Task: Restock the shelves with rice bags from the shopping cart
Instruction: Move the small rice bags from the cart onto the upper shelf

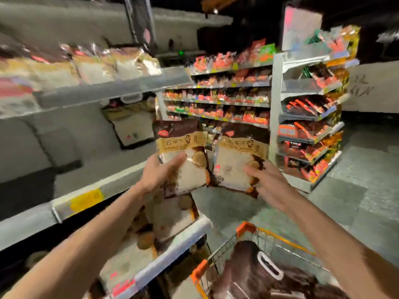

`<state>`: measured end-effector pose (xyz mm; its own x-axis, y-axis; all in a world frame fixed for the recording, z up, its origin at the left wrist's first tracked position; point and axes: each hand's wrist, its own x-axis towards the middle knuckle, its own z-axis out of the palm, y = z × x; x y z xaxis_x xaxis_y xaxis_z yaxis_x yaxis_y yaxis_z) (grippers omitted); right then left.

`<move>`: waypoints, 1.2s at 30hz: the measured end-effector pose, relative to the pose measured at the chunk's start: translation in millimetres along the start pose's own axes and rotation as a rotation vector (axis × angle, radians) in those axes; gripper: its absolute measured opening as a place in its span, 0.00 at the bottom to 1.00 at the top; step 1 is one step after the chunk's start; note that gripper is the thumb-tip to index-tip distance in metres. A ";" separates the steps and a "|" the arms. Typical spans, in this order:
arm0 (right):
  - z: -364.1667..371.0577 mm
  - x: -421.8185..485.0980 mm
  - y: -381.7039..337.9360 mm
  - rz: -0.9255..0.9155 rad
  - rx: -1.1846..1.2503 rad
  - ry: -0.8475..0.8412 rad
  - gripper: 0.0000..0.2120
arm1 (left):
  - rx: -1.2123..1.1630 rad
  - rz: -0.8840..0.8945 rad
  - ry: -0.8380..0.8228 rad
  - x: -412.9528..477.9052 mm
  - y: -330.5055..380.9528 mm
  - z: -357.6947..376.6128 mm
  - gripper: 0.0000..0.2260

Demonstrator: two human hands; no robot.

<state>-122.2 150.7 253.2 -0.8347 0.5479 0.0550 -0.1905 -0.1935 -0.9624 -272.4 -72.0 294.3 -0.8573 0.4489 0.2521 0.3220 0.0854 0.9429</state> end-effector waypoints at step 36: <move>477.3 237.5 -203.5 -0.123 -0.470 -0.542 0.24 | 0.184 0.055 0.692 190.3 172.8 -377.6 0.40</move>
<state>-528.4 -68.2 589.1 -0.9835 0.0393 0.1765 -0.1587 0.2802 -0.9467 -531.5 -307.7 587.5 -0.8760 -0.2051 0.4364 0.3827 0.2550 0.8880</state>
